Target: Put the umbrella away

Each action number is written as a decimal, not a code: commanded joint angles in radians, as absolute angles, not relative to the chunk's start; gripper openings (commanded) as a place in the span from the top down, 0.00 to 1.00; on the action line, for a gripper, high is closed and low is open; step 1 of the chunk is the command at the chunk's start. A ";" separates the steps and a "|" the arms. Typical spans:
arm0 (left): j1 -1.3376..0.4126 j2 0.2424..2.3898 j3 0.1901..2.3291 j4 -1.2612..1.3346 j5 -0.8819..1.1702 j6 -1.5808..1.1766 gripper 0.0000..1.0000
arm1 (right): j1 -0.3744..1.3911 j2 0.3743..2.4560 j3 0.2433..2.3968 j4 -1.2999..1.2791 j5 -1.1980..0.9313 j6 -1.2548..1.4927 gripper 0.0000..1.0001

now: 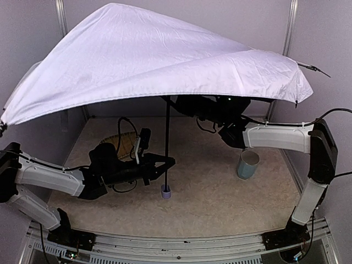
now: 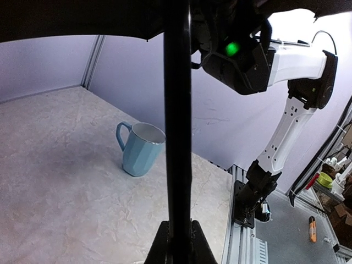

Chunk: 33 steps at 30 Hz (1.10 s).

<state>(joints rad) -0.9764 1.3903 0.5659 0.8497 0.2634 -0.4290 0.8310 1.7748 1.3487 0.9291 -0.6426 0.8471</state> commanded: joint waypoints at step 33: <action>-1.046 1.371 0.538 1.004 0.154 -0.360 1.00 | 0.789 1.926 1.575 1.101 -0.153 0.937 0.43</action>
<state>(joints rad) -1.0176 1.3983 0.5312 0.9283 0.1242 -0.4637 0.8150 1.9266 1.5402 1.1183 -0.2855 0.9401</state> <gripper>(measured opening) 0.046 0.545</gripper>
